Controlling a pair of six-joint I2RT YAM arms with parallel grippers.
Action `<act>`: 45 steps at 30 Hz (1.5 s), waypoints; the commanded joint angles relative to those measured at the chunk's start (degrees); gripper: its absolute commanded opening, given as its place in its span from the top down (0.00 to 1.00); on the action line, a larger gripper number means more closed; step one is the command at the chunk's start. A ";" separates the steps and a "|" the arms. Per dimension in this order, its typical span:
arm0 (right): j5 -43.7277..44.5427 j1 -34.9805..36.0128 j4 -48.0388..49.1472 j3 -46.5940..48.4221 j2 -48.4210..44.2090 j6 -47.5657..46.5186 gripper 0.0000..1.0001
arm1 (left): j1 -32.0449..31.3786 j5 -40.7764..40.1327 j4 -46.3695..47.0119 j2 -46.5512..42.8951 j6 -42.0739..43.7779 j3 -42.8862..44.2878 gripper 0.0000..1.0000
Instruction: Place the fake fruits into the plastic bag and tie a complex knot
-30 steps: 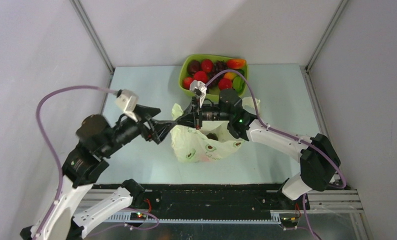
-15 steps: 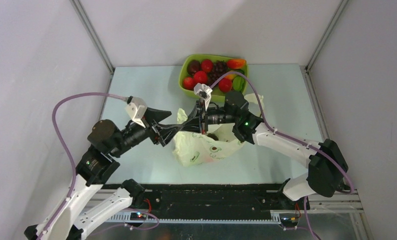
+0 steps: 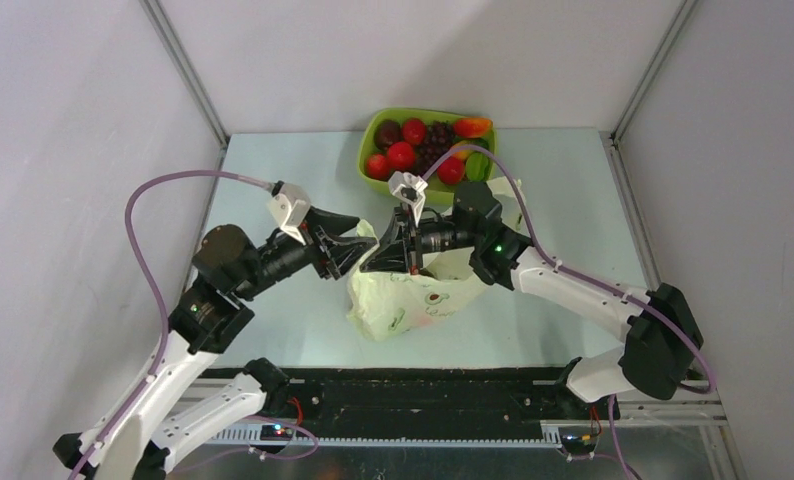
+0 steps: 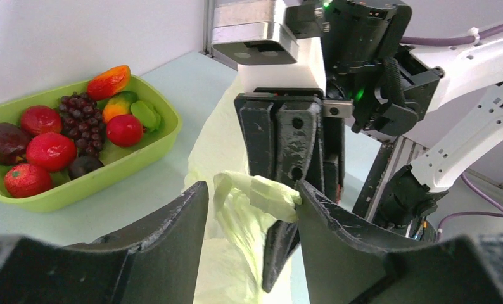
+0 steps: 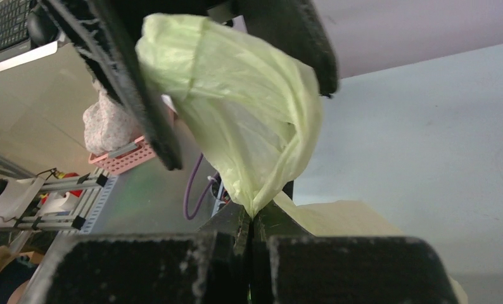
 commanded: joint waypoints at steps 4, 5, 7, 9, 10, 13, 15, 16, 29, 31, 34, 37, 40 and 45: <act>-3.45 0.87 -1.40 0.17 -2.98 -1.53 1.00 | 0.30 3.16 4.83 1.89 0.26 0.21 0.51; -3.47 1.00 -2.04 0.13 -3.02 -1.76 1.00 | 0.27 3.83 5.39 2.31 -0.26 0.16 0.53; -3.49 1.11 -3.06 0.12 -3.03 -2.48 1.00 | 0.26 4.96 6.25 2.86 -1.17 -0.21 0.57; -3.49 1.18 -3.80 0.15 -3.17 -2.86 1.00 | 0.27 5.96 7.02 3.25 -1.97 -0.48 0.59; -3.49 1.25 -3.98 0.16 -3.18 -2.87 1.00 | 0.26 6.18 7.25 3.40 -2.13 -0.74 0.61; -3.30 1.28 -4.38 0.17 -3.36 -3.18 1.00 | 0.27 5.55 7.53 3.41 -2.84 -1.14 0.72; -2.48 1.35 -5.18 0.17 -3.53 -4.04 1.00 | 0.30 3.22 7.37 3.37 -3.65 -1.07 0.83; -1.41 1.45 -6.46 0.17 -3.60 -4.47 1.00 | 0.28 2.35 6.73 3.36 -4.02 -0.58 0.89; 19.89 3.98 -8.52 -7.18 -12.65 -10.71 0.44 | 0.30 -5.17 -9.90 7.97 -14.69 10.20 1.00; 21.22 3.99 -6.96 -7.58 -13.84 -11.03 0.31 | 0.26 -5.05 -11.86 8.17 -15.06 10.65 1.00; 23.18 4.02 -5.06 -7.65 -14.41 -11.97 0.17 | 0.26 -5.51 -13.09 8.10 -15.64 10.87 1.00; 24.60 4.23 -1.77 -7.65 -14.01 -11.78 0.14 | 0.26 -5.31 -13.83 8.06 -16.34 11.24 1.00; 28.88 5.42 1.44 -7.62 -13.42 -11.95 0.13 | 0.26 -5.44 -14.67 8.05 -16.64 11.83 1.00; 35.11 7.85 4.20 -7.41 -12.67 -13.63 0.15 | 0.25 -7.05 -15.93 7.93 -16.83 12.52 1.00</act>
